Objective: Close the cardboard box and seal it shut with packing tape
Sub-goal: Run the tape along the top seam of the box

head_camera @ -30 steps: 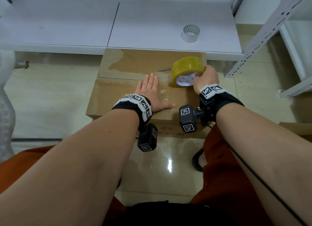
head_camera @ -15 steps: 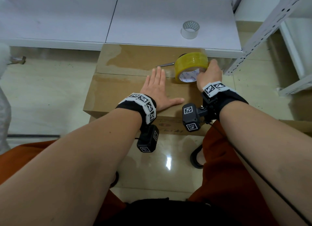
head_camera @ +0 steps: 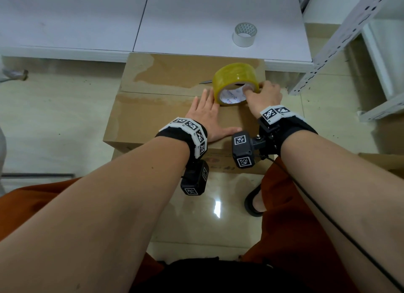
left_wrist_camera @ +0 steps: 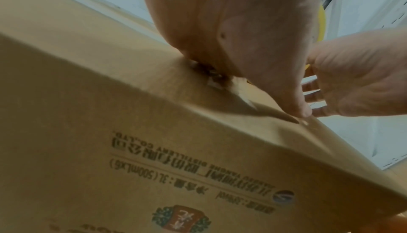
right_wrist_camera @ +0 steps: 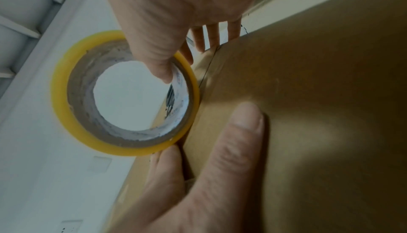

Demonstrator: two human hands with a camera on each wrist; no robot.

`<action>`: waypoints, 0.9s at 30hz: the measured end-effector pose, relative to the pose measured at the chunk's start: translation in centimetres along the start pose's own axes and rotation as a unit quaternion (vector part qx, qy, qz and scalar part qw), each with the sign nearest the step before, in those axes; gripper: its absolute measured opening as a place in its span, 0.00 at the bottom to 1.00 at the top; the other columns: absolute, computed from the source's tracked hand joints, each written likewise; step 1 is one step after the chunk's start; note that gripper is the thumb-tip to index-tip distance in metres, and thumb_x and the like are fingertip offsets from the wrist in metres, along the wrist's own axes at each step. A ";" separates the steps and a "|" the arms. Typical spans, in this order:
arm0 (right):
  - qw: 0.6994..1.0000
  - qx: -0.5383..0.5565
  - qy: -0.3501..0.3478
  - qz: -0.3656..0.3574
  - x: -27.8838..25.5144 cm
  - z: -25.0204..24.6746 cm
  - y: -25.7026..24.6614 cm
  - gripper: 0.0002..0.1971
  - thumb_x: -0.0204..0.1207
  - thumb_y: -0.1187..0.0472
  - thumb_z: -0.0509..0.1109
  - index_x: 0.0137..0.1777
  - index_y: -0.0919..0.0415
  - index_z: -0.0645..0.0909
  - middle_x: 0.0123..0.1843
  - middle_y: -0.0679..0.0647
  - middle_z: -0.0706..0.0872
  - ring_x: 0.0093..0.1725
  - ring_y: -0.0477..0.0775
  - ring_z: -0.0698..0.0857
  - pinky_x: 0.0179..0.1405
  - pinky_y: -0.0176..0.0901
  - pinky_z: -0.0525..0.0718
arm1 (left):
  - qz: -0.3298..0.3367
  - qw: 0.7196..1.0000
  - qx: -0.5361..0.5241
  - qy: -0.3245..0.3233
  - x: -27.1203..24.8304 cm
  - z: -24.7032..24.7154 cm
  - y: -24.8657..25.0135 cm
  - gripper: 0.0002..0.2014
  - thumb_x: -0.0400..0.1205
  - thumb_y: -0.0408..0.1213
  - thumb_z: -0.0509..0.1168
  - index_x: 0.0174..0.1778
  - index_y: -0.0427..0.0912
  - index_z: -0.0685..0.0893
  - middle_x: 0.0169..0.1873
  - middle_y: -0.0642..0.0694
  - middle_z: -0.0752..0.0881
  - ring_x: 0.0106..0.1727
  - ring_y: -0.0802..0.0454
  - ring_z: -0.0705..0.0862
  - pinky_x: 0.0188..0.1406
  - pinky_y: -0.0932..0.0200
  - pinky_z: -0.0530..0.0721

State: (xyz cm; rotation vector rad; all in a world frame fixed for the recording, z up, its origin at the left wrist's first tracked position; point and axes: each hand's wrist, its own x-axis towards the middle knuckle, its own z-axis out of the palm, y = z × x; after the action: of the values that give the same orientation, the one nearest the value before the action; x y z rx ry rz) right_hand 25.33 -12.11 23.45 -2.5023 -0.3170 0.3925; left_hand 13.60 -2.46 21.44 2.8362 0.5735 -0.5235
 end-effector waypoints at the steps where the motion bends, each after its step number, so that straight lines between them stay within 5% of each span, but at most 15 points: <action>1: 1.000 -0.009 0.002 0.001 0.0 0.2 0.0 0.24 0.79 0.46 0.64 0.69 0.62 0.74 0.75 0.61 0.68 0.74 0.61 0.68 0.68 0.52 0.68 | 0.002 1.000 0.002 -0.001 0.1 -0.1 -0.1 0.58 0.70 0.81 0.46 0.85 0.39 0.45 0.85 0.41 0.39 0.85 0.45 0.36 0.84 0.43 0.39; 6: 1.000 -0.006 0.009 -0.005 0.0 1.1 -0.1 0.26 0.81 0.49 0.64 0.72 0.67 0.71 0.77 0.64 0.65 0.76 0.62 0.66 0.68 0.50 0.68 | -0.006 1.000 0.012 -0.016 0.3 -0.2 -0.1 0.57 0.70 0.80 0.49 0.85 0.42 0.48 0.85 0.42 0.40 0.84 0.41 0.35 0.83 0.41 0.39; 10: 0.999 0.045 0.022 0.016 0.6 1.1 -0.2 0.25 0.81 0.51 0.65 0.67 0.72 0.73 0.73 0.67 0.72 0.71 0.66 0.73 0.66 0.55 0.74 | -0.021 0.999 0.011 -0.027 0.4 -0.4 0.2 0.55 0.70 0.80 0.50 0.85 0.46 0.48 0.85 0.44 0.39 0.84 0.38 0.34 0.82 0.38 0.38; 19: 0.992 0.117 0.031 0.038 0.6 0.8 0.2 0.15 0.81 0.57 0.65 0.62 0.67 0.81 0.61 0.64 0.85 0.59 0.66 0.84 0.51 0.46 0.79 | -0.027 0.999 0.010 -0.040 0.2 -0.6 0.4 0.57 0.71 0.78 0.53 0.85 0.44 0.41 0.84 0.46 0.34 0.84 0.37 0.34 0.82 0.37 0.39; 27: 0.991 0.113 0.065 0.006 0.3 0.0 0.7 0.12 0.82 0.63 0.63 0.57 0.71 0.80 0.58 0.66 0.85 0.57 0.66 0.84 0.50 0.47 0.79 | -0.034 0.999 0.008 -0.040 0.0 -0.8 0.8 0.57 0.71 0.78 0.54 0.84 0.48 0.35 0.84 0.44 0.34 0.83 0.36 0.34 0.82 0.35 0.40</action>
State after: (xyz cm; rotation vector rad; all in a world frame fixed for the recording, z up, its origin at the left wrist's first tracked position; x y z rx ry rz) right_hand 25.72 -12.62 22.96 -2.2960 -0.1944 0.2532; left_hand 14.12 -2.98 22.27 2.8039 0.6562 -0.6526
